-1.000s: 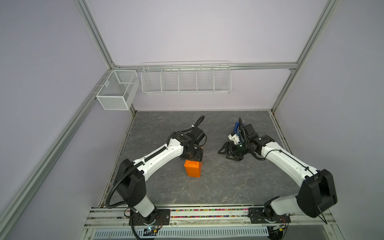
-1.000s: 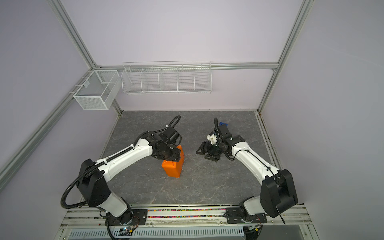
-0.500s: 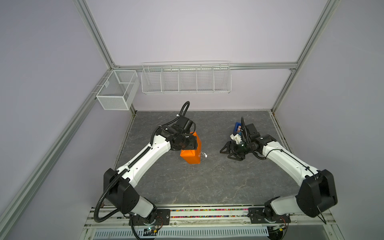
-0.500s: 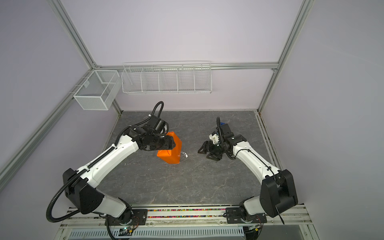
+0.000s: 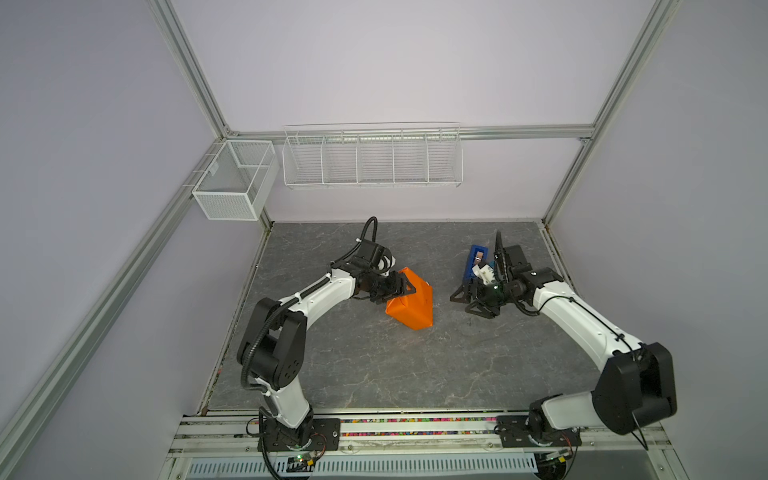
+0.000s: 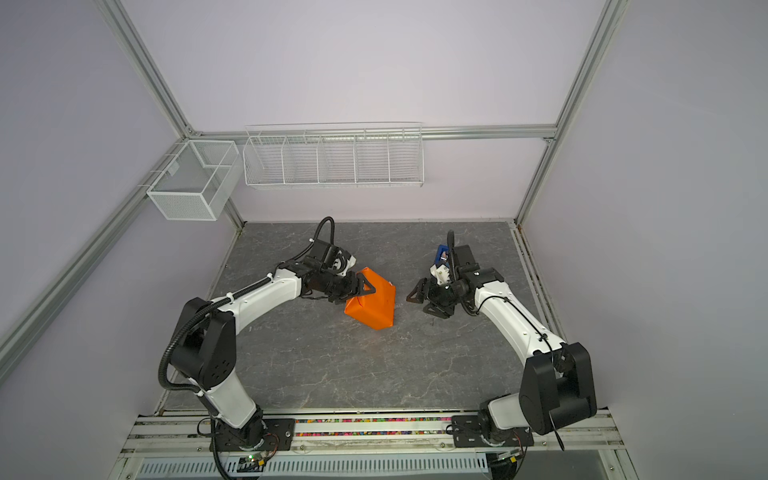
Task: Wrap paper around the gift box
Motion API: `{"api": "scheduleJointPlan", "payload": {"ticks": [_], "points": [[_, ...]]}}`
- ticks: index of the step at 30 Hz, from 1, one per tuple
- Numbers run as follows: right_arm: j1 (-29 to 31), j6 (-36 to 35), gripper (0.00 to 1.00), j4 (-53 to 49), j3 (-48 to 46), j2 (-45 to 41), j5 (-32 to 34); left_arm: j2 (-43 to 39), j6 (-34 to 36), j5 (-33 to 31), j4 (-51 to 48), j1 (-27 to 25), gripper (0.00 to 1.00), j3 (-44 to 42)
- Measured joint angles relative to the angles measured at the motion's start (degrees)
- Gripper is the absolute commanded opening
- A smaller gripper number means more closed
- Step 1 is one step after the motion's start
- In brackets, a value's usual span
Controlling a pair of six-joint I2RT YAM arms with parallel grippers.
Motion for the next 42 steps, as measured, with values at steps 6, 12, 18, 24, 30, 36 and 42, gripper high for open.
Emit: {"api": "scheduleJointPlan", "payload": {"ticks": [6,12,18,24,30,36,42], "points": [[-2.34,-1.53,0.71,-0.55,-0.66,0.0,0.11,0.46,0.33,0.85,3.45,1.99,0.91,-1.75],[-5.79,-3.82,0.77,-1.27,-0.68,0.0,1.07,0.33,5.27,-4.44,-1.88,4.2,0.98,-1.73],[-9.11,-6.73,0.99,-1.27,-0.98,0.0,6.58,-0.42,9.94,-9.35,-8.07,6.6,1.0,-1.44],[-12.35,-10.12,0.89,0.83,-1.66,0.0,18.82,-3.8,13.22,-14.21,-10.93,9.68,0.99,-1.53],[-16.79,-14.67,0.89,10.93,-6.19,0.24,32.59,-13.2,15.96,-23.3,-9.97,15.04,0.99,-4.07],[-17.11,-21.57,0.89,32.17,-17.57,2.86,42.73,-23.96,19.21,-40.52,1.57,17.22,1.0,-17.18],[-16.9,-26.86,0.9,51.74,-26.47,5.01,47.04,-28.46,27.47,-51.82,20.76,17.79,0.99,-32.81]]}}
